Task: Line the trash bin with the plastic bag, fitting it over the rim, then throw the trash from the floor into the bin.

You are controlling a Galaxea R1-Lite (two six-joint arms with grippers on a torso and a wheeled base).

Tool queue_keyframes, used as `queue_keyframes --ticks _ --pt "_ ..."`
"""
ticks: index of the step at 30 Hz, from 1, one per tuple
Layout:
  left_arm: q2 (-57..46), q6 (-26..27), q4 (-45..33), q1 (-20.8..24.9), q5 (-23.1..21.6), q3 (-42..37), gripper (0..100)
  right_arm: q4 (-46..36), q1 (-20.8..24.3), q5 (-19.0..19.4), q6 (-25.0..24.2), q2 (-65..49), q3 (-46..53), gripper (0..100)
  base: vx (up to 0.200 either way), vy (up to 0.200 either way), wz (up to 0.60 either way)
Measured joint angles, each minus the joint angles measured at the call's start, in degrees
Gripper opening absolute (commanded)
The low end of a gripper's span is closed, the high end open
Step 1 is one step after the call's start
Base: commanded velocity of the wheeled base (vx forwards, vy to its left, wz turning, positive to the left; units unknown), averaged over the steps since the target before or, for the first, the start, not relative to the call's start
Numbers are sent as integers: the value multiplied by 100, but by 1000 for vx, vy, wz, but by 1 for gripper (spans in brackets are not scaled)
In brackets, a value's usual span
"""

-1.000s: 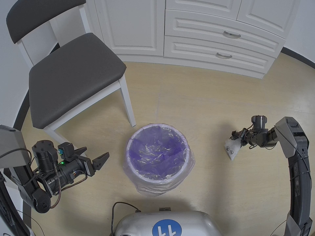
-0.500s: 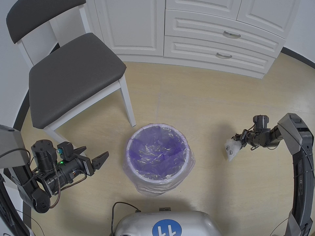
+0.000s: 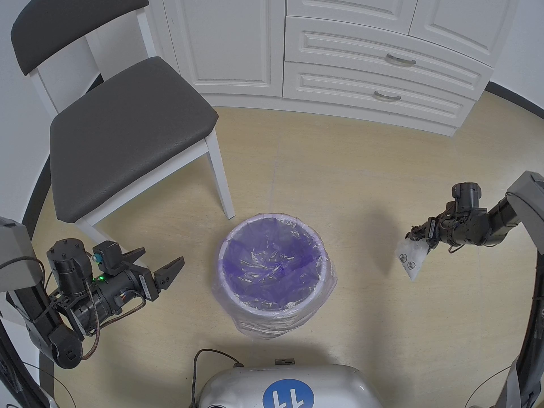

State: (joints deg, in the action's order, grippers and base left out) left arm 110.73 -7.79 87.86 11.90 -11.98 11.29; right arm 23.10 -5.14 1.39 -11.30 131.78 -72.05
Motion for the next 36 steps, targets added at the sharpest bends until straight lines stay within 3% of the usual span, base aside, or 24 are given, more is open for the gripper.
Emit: queue_keyframes --ticks 11,22,28,36 --pt "-210 -20 0 -33 -5 -5 100 -1 501 16 1051 -1759 1552 0 0 0 0" --pt "-533 -37 2 -22 -5 -11 100 998 1481 -134 1128 -2632 2349 0 0 0 0" --pt "-657 -35 0 -9 -5 -16 100 2000 1918 -505 1130 -2792 2699 0 0 0 0" --pt "-800 -12 0 -2 -5 -29 100 2348 2700 -847 1220 -3001 3057 0 0 0 0"
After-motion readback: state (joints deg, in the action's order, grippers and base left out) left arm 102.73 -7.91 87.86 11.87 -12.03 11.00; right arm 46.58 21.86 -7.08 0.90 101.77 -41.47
